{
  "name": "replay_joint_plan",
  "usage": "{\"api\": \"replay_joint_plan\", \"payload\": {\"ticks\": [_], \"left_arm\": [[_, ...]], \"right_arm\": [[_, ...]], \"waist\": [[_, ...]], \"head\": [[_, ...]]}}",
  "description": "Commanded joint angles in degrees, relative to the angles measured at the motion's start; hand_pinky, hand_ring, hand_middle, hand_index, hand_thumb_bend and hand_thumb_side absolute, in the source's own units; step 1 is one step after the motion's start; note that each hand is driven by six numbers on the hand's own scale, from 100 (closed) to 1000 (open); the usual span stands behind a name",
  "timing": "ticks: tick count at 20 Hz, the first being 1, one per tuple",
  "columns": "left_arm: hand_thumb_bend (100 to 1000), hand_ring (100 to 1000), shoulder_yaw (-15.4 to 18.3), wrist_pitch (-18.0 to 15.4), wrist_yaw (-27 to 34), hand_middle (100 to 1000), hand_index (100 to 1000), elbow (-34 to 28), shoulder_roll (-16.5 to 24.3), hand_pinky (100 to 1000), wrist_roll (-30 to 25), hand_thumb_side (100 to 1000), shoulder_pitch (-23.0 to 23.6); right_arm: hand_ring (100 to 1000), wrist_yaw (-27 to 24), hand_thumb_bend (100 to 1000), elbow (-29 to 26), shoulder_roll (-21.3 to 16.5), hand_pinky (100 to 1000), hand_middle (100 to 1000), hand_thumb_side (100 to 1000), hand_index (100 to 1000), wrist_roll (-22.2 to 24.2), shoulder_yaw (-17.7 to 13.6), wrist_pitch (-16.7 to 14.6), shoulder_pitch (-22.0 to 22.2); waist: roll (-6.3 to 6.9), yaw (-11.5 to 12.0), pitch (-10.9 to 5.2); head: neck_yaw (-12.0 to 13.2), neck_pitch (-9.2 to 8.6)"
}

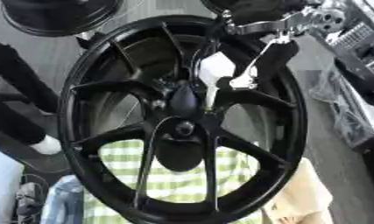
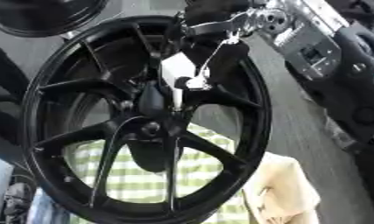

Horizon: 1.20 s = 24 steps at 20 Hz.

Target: Pull the pin out of the wheel hub.

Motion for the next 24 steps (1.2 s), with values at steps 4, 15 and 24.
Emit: {"api": "replay_joint_plan", "payload": {"ticks": [4, 15, 24], "left_arm": [[297, 705, 0.14, -0.1, 0.05, 697, 771, -0.71, 1.02, 728, -0.27, 764, -0.79], [295, 704, 0.08, -0.08, 0.08, 697, 771, -0.73, 1.01, 728, -0.4, 765, -0.86], [294, 704, 0.08, -0.09, 0.08, 699, 771, -0.74, 0.93, 729, -0.47, 765, -0.89]], "right_arm": [[770, -1.07, 276, -0.05, -1.37, 801, 597, 471, 748, -1.35, -0.89, 0.4, -0.77], [693, -2.94, 231, 0.47, -1.09, 765, 465, 364, 600, -4.64, -0.55, 2.56, -0.34], [622, -6.83, 145, 0.61, -1.34, 739, 375, 297, 502, -5.0, -0.68, 4.81, -0.58]], "waist": [[0.11, 0.21, -0.84], [0.12, 0.36, -0.69], [-0.02, 0.55, -0.84]], "head": [[-0.08, -0.58], [-0.05, -0.43], [0.01, -0.29]]}}
